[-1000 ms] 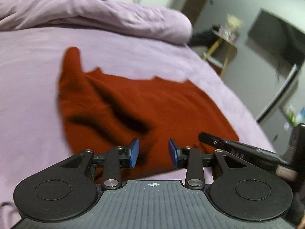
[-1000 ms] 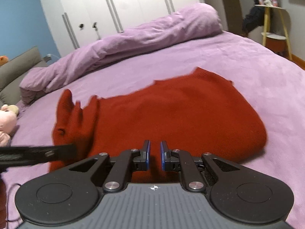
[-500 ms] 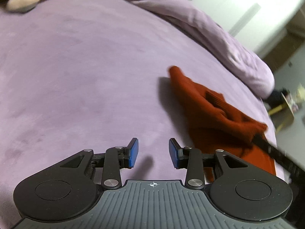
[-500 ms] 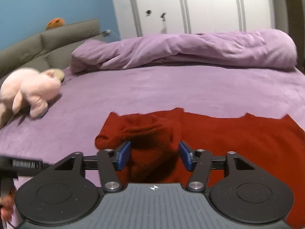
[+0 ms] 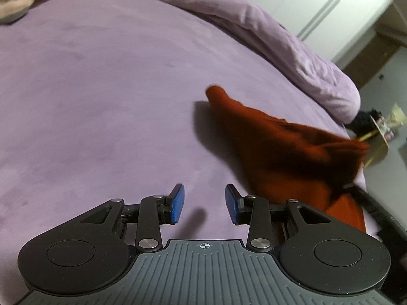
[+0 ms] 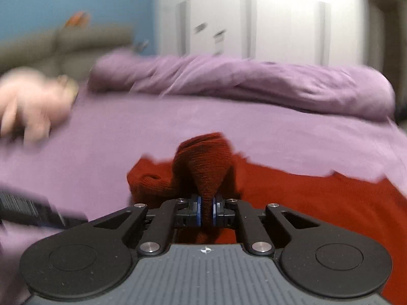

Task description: Fold small clothes

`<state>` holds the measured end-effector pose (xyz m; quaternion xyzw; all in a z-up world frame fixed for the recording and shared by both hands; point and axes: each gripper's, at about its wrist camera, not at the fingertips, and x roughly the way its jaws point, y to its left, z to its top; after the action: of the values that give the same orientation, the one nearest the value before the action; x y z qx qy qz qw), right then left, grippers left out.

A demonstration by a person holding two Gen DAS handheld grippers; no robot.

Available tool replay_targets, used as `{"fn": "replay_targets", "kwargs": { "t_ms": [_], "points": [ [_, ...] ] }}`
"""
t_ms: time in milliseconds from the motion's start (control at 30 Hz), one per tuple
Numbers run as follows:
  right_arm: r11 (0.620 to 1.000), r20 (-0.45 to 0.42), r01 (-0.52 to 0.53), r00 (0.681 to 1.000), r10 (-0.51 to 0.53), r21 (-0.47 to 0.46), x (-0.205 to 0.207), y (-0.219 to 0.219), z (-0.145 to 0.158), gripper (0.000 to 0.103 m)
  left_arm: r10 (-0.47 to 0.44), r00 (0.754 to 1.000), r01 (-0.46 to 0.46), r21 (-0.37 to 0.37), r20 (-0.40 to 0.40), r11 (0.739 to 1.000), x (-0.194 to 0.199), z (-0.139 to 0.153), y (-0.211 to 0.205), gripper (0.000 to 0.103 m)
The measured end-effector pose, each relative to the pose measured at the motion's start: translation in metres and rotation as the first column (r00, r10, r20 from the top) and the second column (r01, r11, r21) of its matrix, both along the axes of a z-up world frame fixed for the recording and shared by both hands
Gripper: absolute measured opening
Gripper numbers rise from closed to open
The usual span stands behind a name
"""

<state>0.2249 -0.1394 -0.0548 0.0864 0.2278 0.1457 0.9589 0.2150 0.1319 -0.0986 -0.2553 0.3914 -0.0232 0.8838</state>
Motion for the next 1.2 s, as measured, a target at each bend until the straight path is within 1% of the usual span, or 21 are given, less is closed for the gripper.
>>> {"fn": "replay_targets", "kwargs": {
  "t_ms": [33, 67, 133, 167, 233, 267, 333, 367, 433, 533, 600, 633, 700, 800, 867, 900, 933, 1000, 1067, 1133, 1200],
  "points": [
    [0.989, 0.0, 0.07, 0.997, -0.071, 0.127, -0.007, -0.026, 0.003, 0.007, -0.016, 1.0, 0.016, 0.006, 0.011, 1.0, 0.004, 0.002, -0.008, 0.039],
    [0.968, -0.022, 0.145, 0.989, -0.144, 0.206, -0.014, -0.047, 0.002, 0.007, -0.036, 0.999, 0.036, 0.009, 0.024, 0.999, 0.009, 0.004, -0.017, 0.039],
    [0.92, -0.11, 0.263, 0.964, -0.241, 0.29, -0.028, -0.079, -0.011, 0.007, -0.076, 0.996, 0.076, 0.003, 0.048, 0.997, 0.019, 0.007, -0.036, 0.039],
    [0.909, -0.164, 0.306, 0.949, -0.269, 0.283, -0.035, -0.089, -0.023, 0.007, -0.095, 0.994, 0.095, 0.0, 0.053, 0.995, 0.025, 0.008, -0.048, 0.039],
    [0.917, -0.244, 0.339, 0.926, -0.287, 0.211, -0.043, -0.1, -0.044, 0.008, -0.145, 0.988, 0.145, -0.001, 0.048, 0.989, 0.035, 0.007, -0.072, 0.041],
    [0.917, -0.281, 0.346, 0.917, -0.284, 0.201, -0.046, -0.107, -0.051, 0.01, -0.175, 0.984, 0.175, 0.002, 0.037, 0.985, 0.04, 0.006, -0.083, 0.041],
    [0.906, -0.292, 0.351, 0.915, -0.279, 0.237, -0.055, -0.126, -0.055, 0.02, -0.236, 0.972, 0.235, 0.027, 0.019, 0.972, 0.045, 0.004, -0.103, 0.041],
    [0.905, -0.281, 0.35, 0.918, -0.279, 0.243, -0.056, -0.135, -0.05, 0.022, -0.238, 0.971, 0.237, 0.057, 0.024, 0.97, 0.044, 0.004, -0.109, 0.041],
    [0.899, -0.263, 0.355, 0.921, -0.288, 0.258, -0.051, -0.151, -0.039, 0.04, -0.245, 0.969, 0.24, 0.098, 0.038, 0.966, 0.041, 0.005, -0.114, 0.042],
    [0.907, -0.223, 0.301, 0.945, -0.241, 0.296, -0.037, -0.162, -0.024, 0.044, -0.218, 0.976, 0.217, 0.061, 0.023, 0.974, 0.039, 0.003, -0.107, 0.042],
    [0.939, -0.185, 0.211, 0.969, -0.164, 0.272, -0.019, -0.149, -0.017, 0.046, -0.203, 0.979, 0.203, 0.032, 0.0, 0.979, 0.035, 0.001, -0.101, 0.042],
    [0.954, -0.159, 0.155, 0.98, -0.116, 0.257, -0.01, -0.141, -0.014, 0.056, -0.2, 0.98, 0.2, 0.027, -0.011, 0.979, 0.036, 0.0, -0.101, 0.042],
    [0.975, -0.165, 0.044, 0.986, -0.007, 0.22, 0.016, -0.126, -0.018, 0.066, -0.203, 0.979, 0.204, 0.031, -0.031, 0.978, 0.035, -0.001, -0.099, 0.042],
    [0.976, -0.273, -0.115, 0.948, 0.163, 0.183, 0.052, -0.101, -0.035, 0.065, -0.219, 0.975, 0.221, 0.051, -0.041, 0.974, 0.033, 0.0, -0.096, 0.042],
    [0.985, -0.295, -0.157, 0.94, 0.17, 0.069, 0.057, -0.087, -0.044, 0.055, -0.232, 0.972, 0.234, 0.058, -0.036, 0.971, 0.031, 0.002, -0.095, 0.042],
    [0.985, -0.271, -0.168, 0.946, 0.175, 0.05, 0.053, -0.085, -0.043, 0.036, -0.238, 0.971, 0.24, 0.061, -0.034, 0.969, 0.03, 0.004, -0.094, 0.042],
    [0.986, -0.241, -0.16, 0.956, 0.165, 0.042, 0.047, -0.084, -0.038, 0.01, -0.239, 0.971, 0.24, 0.065, -0.032, 0.968, 0.029, 0.005, -0.094, 0.042],
    [0.994, -0.153, -0.108, 0.982, 0.111, 0.025, 0.027, -0.088, -0.021, 0.008, -0.238, 0.971, 0.239, 0.074, -0.017, 0.968, 0.03, 0.009, -0.096, 0.042],
    [0.997, -0.098, -0.068, 0.993, 0.073, 0.048, 0.007, -0.096, -0.011, 0.008, -0.245, 0.969, 0.244, 0.067, 0.007, 0.967, 0.028, 0.014, -0.1, 0.043],
    [0.998, -0.109, 0.021, 0.994, -0.015, 0.056, -0.007, -0.108, -0.014, 0.008, -0.262, 0.965, 0.261, 0.052, 0.023, 0.964, 0.028, 0.017, -0.106, 0.044],
    [0.993, -0.157, 0.118, 0.981, -0.115, 0.009, -0.018, -0.112, -0.029, 0.008, -0.287, 0.957, 0.286, 0.044, 0.03, 0.957, 0.03, 0.018, -0.115, 0.046]
  ]
}}
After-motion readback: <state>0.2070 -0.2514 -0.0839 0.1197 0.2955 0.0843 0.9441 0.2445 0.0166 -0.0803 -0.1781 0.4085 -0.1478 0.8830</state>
